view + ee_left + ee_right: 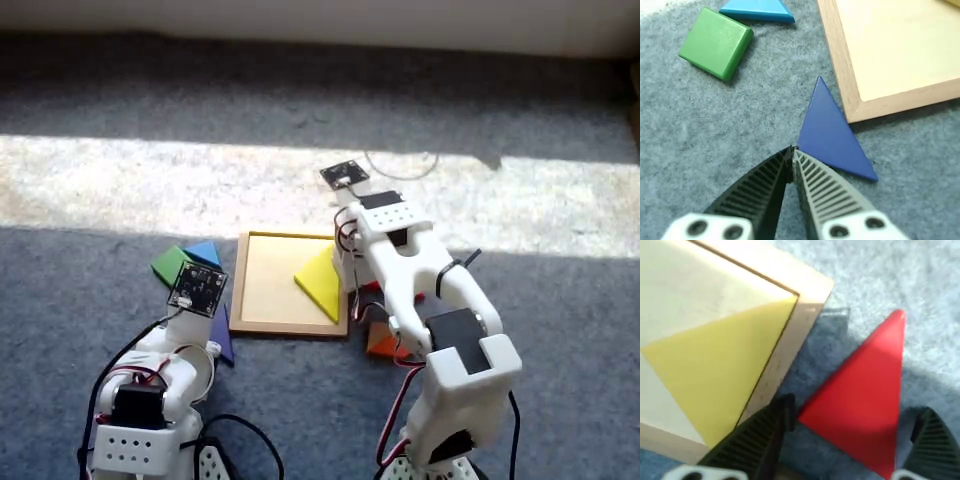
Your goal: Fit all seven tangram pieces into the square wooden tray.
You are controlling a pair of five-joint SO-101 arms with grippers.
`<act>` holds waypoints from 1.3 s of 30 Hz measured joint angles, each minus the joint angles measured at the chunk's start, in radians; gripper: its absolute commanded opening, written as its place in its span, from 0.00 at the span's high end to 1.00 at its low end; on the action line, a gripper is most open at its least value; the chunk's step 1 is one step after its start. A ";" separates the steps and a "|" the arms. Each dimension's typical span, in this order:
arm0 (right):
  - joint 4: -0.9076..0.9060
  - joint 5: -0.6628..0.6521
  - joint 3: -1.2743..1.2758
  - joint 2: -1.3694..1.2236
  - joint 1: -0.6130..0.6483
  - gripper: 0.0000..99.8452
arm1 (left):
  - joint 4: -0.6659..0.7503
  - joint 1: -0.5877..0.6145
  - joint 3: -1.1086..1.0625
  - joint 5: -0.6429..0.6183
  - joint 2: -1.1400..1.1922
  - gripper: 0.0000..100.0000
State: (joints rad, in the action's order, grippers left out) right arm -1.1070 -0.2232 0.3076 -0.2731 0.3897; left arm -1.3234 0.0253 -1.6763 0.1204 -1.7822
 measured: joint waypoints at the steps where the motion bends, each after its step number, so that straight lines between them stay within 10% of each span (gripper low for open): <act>1: 0.000 -0.014 0.000 0.000 0.000 0.64 | 0.000 0.000 0.000 0.000 0.000 0.99; 10: 0.000 -0.032 0.000 0.000 -0.017 0.77 | 0.000 0.000 0.000 0.000 0.000 0.99; 39: -0.100 -0.086 -0.020 0.244 0.012 0.78 | 0.000 0.000 0.000 0.000 0.000 0.99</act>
State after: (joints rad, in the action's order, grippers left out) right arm -1.2068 -0.3092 0.2877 -0.0292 0.4020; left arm -1.3234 0.0253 -1.6763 0.1204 -1.7822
